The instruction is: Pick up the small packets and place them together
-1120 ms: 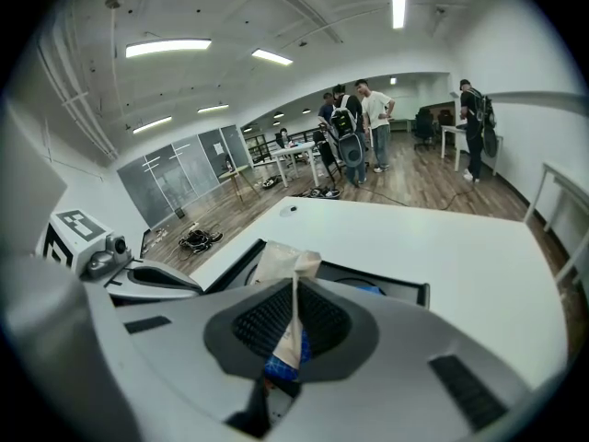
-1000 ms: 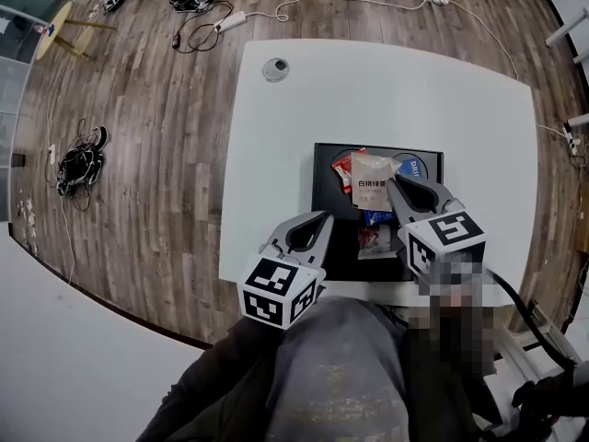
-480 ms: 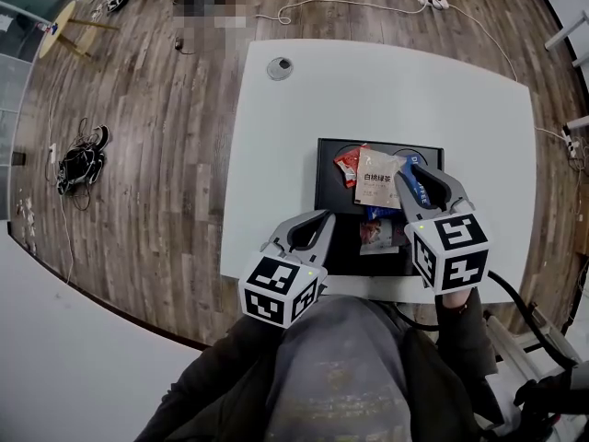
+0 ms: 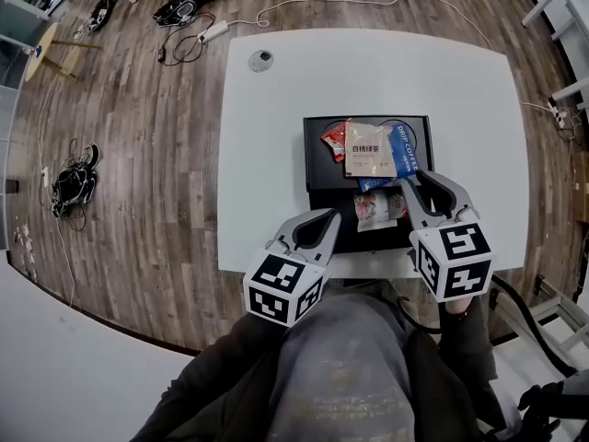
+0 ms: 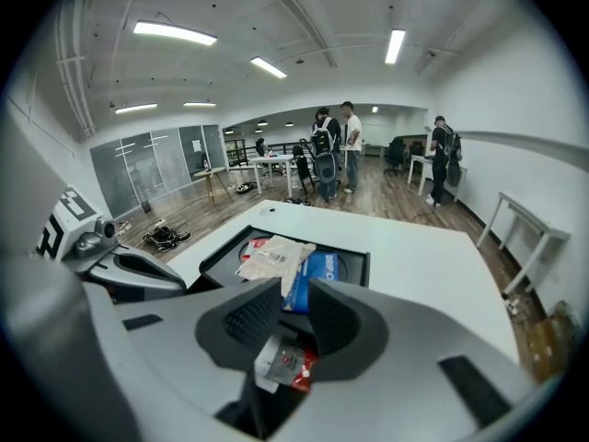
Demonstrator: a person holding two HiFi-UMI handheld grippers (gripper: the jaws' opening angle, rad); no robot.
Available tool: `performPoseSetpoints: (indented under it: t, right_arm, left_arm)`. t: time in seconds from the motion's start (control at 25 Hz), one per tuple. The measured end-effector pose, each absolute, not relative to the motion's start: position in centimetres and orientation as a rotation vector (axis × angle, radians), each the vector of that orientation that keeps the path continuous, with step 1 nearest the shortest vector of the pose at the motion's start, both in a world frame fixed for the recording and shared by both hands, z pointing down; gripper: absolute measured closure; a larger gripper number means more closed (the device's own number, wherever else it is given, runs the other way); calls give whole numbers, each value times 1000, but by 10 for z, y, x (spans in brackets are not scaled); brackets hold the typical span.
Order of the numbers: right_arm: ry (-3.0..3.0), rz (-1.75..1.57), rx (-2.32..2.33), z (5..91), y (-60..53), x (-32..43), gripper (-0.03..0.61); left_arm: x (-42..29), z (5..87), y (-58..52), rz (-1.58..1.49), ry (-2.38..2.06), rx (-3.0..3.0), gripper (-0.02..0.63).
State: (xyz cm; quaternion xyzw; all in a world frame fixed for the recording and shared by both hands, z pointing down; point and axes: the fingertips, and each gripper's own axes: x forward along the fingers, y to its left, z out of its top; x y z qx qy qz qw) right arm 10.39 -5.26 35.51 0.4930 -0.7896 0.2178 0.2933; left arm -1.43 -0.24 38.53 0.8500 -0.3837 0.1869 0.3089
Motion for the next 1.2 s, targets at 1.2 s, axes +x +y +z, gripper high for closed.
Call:
performPoseSetpoints:
  t: [1.2]
  right_arm:
    - [-1904, 655, 877, 468, -10, 66, 575]
  left_arm:
    - [-33, 419, 10, 592, -1023, 2126, 621]
